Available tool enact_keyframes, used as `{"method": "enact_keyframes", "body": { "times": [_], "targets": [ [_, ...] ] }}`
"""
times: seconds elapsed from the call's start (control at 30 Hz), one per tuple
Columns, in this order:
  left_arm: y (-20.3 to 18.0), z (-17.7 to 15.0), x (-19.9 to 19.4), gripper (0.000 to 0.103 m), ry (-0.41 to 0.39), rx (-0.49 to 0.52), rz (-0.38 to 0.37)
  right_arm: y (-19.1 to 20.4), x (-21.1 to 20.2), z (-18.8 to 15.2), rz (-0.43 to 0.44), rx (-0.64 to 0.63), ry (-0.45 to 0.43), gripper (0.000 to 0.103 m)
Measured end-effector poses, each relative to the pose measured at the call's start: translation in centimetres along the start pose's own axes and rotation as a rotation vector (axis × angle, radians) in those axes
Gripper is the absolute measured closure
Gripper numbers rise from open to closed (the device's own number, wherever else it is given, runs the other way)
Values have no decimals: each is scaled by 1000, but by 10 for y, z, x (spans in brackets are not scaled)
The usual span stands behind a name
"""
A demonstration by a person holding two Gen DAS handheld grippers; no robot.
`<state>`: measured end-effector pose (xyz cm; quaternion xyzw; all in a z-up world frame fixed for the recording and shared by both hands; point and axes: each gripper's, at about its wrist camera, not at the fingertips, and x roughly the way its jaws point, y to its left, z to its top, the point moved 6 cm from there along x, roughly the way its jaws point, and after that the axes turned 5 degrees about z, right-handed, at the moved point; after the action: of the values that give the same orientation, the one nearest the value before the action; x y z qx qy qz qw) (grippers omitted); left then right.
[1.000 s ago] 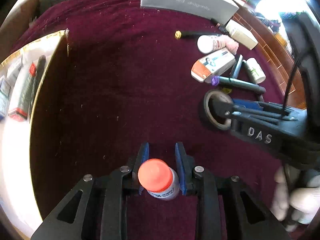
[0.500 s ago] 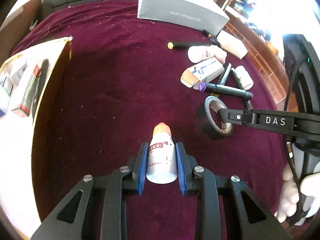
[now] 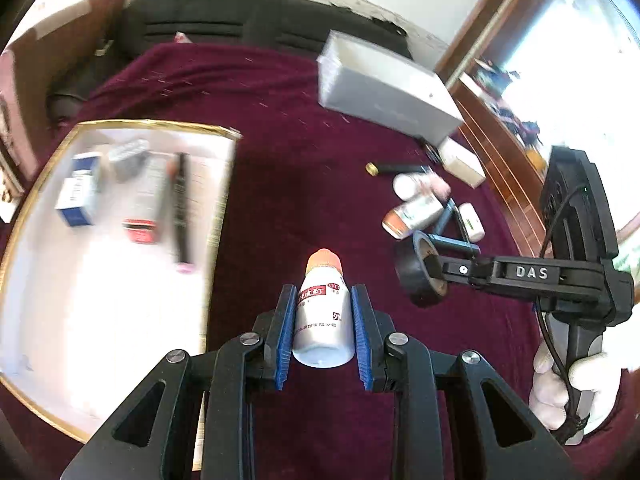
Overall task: Organize objects
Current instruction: 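Place the bottle and tape roll into the tray and open both grippers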
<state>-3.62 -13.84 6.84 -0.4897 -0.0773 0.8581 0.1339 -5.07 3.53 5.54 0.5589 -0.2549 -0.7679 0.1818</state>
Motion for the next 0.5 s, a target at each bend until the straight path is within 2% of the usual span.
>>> {"method": "enact_keyframes", "body": {
  "times": [0.23, 0.43, 0.5],
  "targets": [
    [79, 16, -19, 80, -30, -71, 92, 66, 20, -2, 59, -81, 29, 95],
    [142, 23, -5, 80, -9, -83, 164, 117, 63, -10, 87, -108, 85, 94],
    [158, 23, 4, 80, 9, -80, 167, 132, 82, -15, 90, -108, 113, 94]
  ]
}}
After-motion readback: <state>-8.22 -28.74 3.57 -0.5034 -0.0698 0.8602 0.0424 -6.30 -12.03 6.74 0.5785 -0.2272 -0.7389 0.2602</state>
